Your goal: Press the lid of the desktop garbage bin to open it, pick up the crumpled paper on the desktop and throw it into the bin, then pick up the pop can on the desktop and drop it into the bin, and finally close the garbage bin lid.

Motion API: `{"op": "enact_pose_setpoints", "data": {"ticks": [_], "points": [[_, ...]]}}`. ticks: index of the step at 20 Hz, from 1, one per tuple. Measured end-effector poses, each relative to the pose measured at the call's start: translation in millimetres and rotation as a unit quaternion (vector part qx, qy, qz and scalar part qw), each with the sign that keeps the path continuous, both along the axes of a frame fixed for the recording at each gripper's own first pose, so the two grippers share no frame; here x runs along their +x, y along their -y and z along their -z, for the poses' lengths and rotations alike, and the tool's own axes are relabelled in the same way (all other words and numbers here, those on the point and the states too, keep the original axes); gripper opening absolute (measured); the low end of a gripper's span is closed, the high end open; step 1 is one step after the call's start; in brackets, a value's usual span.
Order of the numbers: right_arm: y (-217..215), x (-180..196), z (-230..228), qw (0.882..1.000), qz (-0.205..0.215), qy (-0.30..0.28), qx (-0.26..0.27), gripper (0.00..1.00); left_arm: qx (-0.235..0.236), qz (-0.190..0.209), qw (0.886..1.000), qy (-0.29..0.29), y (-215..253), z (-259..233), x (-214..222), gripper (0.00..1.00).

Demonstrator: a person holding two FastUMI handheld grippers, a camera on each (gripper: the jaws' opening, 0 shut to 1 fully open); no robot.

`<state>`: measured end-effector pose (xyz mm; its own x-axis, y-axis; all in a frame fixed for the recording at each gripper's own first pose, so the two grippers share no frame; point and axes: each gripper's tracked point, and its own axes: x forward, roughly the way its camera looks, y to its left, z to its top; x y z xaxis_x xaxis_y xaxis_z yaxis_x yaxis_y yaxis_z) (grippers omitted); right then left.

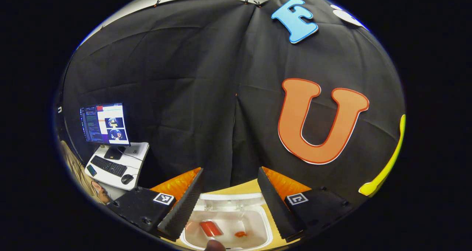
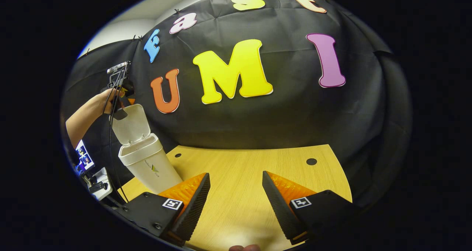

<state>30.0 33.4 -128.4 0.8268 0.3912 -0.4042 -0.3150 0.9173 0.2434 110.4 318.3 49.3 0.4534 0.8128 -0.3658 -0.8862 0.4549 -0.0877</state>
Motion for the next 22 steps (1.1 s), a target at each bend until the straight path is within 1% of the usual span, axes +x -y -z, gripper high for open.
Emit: {"op": "enact_pose_setpoints", "data": {"ticks": [1,2,4,5,6,7,10,13,15,16,17,18,19,20,21,22], "points": [[0,-1,1,1.0,-0.003,-0.002,0.002,0.89,-0.005,0.004,1.0,0.002,12,5,-4,0.95],[-1,-4,1,1.0,-0.007,-0.003,0.005,0.9,-0.01,0.005,1.0,0.004,23,13,-9,0.95],[-2,-10,-2,1.0,-0.024,0.004,-0.001,0.9,-0.018,0.005,1.0,0.002,45,32,-19,0.94],[-2,-13,-4,0.999,-0.032,0.009,-0.005,0.89,-0.02,0.005,1.0,-0.002,56,41,-23,0.93],[0,-15,-3,0.999,-0.037,0.013,-0.009,0.9,-0.023,0.003,1.0,-0.008,64,50,-26,1.0],[3,-18,-1,0.999,-0.039,0.011,-0.011,0.9,-0.027,0.001,1.0,-0.014,72,61,-30,0.92],[13,-27,9,0.999,-0.037,-0.006,-0.01,0.9,-0.039,0.0,0.999,-0.032,90,91,-36,0.92],[24,-29,11,0.999,-0.033,-0.01,-0.014,0.89,-0.053,0.001,0.997,-0.048,101,122,-40,0.93],[29,-29,11,0.999,-0.03,-0.009,-0.014,0.9,-0.068,0.001,0.996,-0.061,107,142,-43,0.93],[30,-28,11,0.999,-0.029,-0.008,-0.014,0.89,-0.067,0.001,0.996,-0.067,108,146,-42,0.93],[32,-27,11,1.0,-0.026,-0.008,-0.015,0.9,-0.066,0.002,0.995,-0.073,109,149,-42,0.93],[36,-26,11,1.0,-0.021,-0.006,-0.016,0.9,-0.054,0.004,0.996,-0.075,108,148,-41,0.93],[37,-24,11,1.0,-0.018,-0.005,-0.016,0.9,-0.052,0.005,0.995,-0.08,107,150,-40,0.93],[37,-25,14,1.0,-0.017,-0.008,-0.013,0.91,-0.063,0.005,0.995,-0.083,109,155,-44,0.93],[35,-25,16,1.0,-0.017,-0.013,-0.008,0.89,-0.062,0.004,0.995,-0.074,107,155,-43,0.93],[35,-25,18,1.0,-0.017,-0.017,-0.003,0.9,-0.075,0.006,0.994,-0.076,111,160,-43,0.93]]}}
